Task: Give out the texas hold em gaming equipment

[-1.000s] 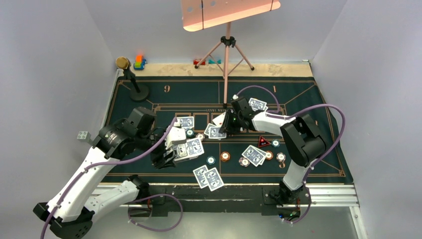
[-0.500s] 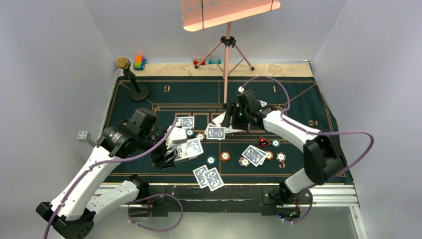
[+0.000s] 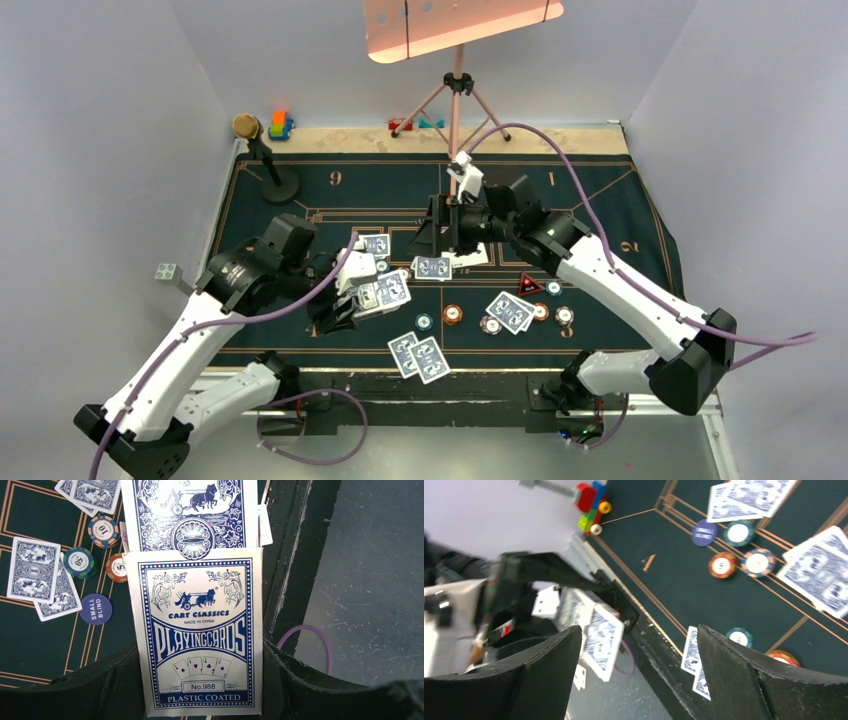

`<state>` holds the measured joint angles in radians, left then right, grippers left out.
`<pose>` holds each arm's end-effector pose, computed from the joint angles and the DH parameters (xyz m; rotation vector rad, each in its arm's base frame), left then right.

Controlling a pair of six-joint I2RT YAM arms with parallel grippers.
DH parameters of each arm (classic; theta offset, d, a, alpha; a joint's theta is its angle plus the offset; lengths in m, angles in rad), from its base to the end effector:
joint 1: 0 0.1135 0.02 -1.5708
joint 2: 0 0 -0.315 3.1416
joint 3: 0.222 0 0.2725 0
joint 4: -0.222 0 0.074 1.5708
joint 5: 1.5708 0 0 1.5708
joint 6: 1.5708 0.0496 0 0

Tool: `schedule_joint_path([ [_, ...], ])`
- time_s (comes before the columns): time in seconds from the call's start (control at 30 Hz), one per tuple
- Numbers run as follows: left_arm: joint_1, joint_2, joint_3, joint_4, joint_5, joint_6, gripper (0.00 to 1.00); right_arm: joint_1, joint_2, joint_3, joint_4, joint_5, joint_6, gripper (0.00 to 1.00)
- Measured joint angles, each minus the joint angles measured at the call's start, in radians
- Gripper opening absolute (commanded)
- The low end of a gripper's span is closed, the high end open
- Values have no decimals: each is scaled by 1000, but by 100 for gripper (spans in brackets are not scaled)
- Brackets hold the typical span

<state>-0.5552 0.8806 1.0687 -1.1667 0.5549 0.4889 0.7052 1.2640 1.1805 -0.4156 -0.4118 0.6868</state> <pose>0.1003 -0.0929 0.3687 1.4216 2.0396 -0.7300 0.2153 0.2093 0.3942 -0.3020 2.2646 1.2266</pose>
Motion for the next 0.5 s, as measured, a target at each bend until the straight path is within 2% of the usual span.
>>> schedule_joint_path([
  [0.1,1,13,1,0,0,-1,28,48,8,46,-6,-24,-3,91],
  [0.27,2,27,5,0,2,-17,28,59,-14,-16,48,-80,57,93],
  [0.5,4,38,36,7,11,-35,28,184,33,54,-61,44,60,95],
])
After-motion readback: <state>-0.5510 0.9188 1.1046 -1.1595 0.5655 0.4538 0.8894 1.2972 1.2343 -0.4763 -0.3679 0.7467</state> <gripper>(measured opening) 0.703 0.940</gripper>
